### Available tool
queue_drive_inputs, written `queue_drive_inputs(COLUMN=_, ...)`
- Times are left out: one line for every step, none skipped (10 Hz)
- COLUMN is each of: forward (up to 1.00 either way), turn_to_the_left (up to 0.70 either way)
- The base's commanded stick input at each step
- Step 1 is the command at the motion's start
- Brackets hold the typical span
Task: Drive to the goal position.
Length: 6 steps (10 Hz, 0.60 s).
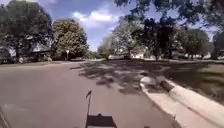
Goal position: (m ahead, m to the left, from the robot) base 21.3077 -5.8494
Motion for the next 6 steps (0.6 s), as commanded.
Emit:
queue_drive_inputs(forward=1.00, turn_to_the_left=-0.09)
queue_drive_inputs(forward=1.00, turn_to_the_left=0.00)
queue_drive_inputs(forward=1.00, turn_to_the_left=0.00)
queue_drive_inputs(forward=1.00, turn_to_the_left=0.00)
queue_drive_inputs(forward=1.00, turn_to_the_left=0.00)
queue_drive_inputs(forward=1.00, turn_to_the_left=0.00)
